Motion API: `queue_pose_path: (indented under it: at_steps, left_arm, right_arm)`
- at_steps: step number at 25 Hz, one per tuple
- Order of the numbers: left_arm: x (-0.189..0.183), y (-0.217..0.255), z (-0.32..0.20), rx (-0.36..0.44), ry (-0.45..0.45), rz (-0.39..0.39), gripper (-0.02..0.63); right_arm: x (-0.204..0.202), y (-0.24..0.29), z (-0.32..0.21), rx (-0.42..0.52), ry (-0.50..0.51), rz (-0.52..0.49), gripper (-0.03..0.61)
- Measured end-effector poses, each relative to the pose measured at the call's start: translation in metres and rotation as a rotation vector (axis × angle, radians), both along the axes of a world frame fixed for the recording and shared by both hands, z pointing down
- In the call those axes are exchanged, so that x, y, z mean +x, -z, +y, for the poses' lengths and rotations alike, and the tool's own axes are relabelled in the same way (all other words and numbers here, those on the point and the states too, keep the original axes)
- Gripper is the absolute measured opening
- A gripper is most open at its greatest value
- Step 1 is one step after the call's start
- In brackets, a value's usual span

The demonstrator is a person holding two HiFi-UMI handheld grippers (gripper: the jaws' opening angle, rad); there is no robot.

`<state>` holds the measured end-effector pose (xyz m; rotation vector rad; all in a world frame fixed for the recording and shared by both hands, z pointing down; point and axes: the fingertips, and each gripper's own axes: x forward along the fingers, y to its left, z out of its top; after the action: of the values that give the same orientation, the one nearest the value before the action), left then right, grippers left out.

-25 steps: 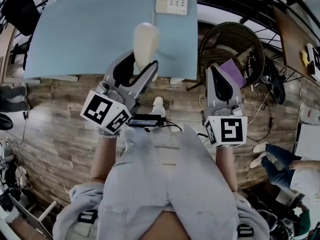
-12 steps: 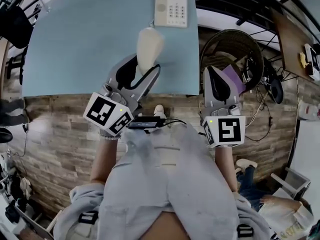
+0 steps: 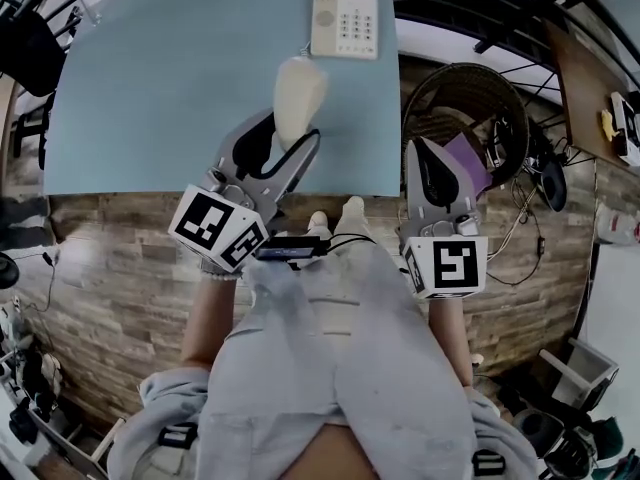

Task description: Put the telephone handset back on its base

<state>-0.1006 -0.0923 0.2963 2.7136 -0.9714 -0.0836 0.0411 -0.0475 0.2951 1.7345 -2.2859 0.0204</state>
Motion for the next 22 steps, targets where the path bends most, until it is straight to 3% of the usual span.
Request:
queue_pose_path:
  at_steps: [22]
  left_arm:
    - [0.007,-0.009,-0.051,-0.05,0.1,-0.032,0.21]
  right_arm:
    - [0.013,-0.013,-0.057,-0.022,0.09,-0.036,0.006]
